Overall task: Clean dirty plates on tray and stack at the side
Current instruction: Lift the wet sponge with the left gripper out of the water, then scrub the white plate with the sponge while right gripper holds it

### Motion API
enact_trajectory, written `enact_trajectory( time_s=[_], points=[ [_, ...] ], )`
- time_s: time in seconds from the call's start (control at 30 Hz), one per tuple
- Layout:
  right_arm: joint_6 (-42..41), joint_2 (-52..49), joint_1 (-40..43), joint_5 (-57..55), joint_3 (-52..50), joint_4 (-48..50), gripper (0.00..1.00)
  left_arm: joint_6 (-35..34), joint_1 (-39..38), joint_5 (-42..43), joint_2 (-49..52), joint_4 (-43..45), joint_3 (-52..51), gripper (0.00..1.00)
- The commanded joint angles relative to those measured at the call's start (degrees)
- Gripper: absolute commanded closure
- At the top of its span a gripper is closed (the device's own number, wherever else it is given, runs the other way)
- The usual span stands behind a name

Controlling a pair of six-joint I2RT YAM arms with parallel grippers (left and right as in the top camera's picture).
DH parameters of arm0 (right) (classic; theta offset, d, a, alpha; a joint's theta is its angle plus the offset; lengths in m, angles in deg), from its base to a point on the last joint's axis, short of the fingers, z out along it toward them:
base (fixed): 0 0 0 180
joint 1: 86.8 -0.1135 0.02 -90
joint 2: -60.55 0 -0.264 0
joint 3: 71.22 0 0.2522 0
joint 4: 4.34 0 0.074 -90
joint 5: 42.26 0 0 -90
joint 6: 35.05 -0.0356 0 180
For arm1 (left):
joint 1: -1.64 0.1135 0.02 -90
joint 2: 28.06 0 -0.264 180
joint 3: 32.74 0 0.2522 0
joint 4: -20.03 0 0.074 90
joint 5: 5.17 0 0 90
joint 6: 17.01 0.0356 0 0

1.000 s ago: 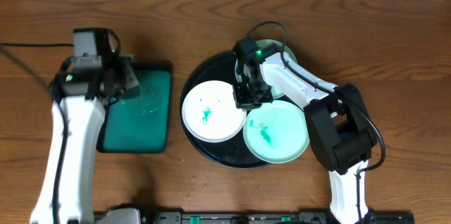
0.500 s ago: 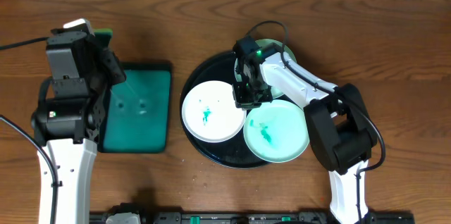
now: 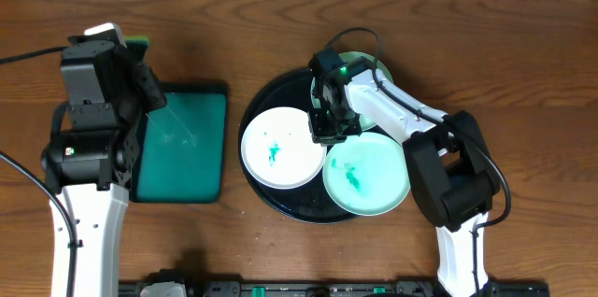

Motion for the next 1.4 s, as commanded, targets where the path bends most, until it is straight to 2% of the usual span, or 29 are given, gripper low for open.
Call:
enact_trajectory(
  time_s=[0.0, 0.6, 0.8, 0.93, 1.07, 1.23, 1.37],
  points=[
    [0.55, -0.83, -0.2, 0.35, -0.13, 0.37, 0.99, 1.2, -0.22, -0.96, -0.42, 0.57, 0.2, 0.93],
    [0.52, -0.83, -0.09, 0.35, -0.13, 0.44, 0.99, 1.16, -0.22, -0.92, 3.58, -0.33, 0.2, 0.93],
    [0.5, -0.83, -0.09, 0.35, -0.13, 0.46, 0.99, -1.95, -0.22, -0.81, 10.6, -6.56, 0.17, 0.93],
    [0.5, -0.83, -0.2, 0.5, -0.13, 0.44, 0.99, -4.98, -0.22, 6.51, 19.23, -11.3, 0.2, 0.93],
    [0.5, -0.83, -0.17, 0.59, -0.13, 0.22, 0.99, -6.25, -0.22, 13.81, 25.46, -12.09, 0.22, 0.93],
    [0.5, -0.83, -0.26, 0.59, -0.13, -0.15, 0.99, -6.23, -0.26, 25.42, 26.05, -11.52, 0.9, 0.93],
    [0.5, -0.83, -0.24, 0.57, -0.13, 0.0, 0.99, -6.56, -3.17, 27.63, 26.08, -12.37, 1.4, 0.93]
  ],
)
